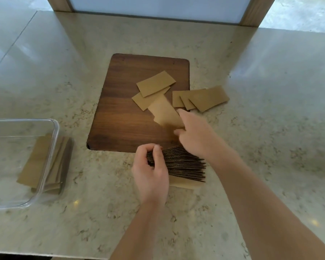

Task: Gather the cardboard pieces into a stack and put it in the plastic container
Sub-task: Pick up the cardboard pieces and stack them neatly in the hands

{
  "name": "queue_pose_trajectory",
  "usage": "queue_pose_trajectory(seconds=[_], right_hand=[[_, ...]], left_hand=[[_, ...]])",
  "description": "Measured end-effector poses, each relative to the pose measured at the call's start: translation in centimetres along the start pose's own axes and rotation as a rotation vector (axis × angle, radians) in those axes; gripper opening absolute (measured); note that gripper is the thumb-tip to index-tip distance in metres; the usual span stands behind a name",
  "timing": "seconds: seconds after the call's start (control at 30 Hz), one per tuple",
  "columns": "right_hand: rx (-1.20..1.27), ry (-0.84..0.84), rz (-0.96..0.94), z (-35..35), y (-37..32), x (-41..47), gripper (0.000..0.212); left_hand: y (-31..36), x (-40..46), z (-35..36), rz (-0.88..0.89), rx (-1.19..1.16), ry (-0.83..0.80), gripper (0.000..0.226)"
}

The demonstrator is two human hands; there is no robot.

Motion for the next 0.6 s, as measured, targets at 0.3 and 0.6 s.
queue_pose_trajectory(seconds=[0.3, 0.6], right_hand=[[-0.171, -0.254, -0.11, 0.3, 0.5, -2.8, 0.048], [0.583, -0.003, -0.002, 0.4, 4.2, -5.0, 0.035]], left_hand=[[-0.8, -0.1, 0.1, 0.01, -0.07, -0.008, 0.062], [-0.4, 0.2, 0.4, 0.036, 0.064, 0.006, 0.035]])
Point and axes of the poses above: each hand's wrist, its own x-axis towards the middle knuckle, its own z-axis out of the palm, y = z × x, the point moved 5 cm from there along x, towards the middle knuckle, and after that the axes turned 5 degrees about z, right-handed, at the moved point
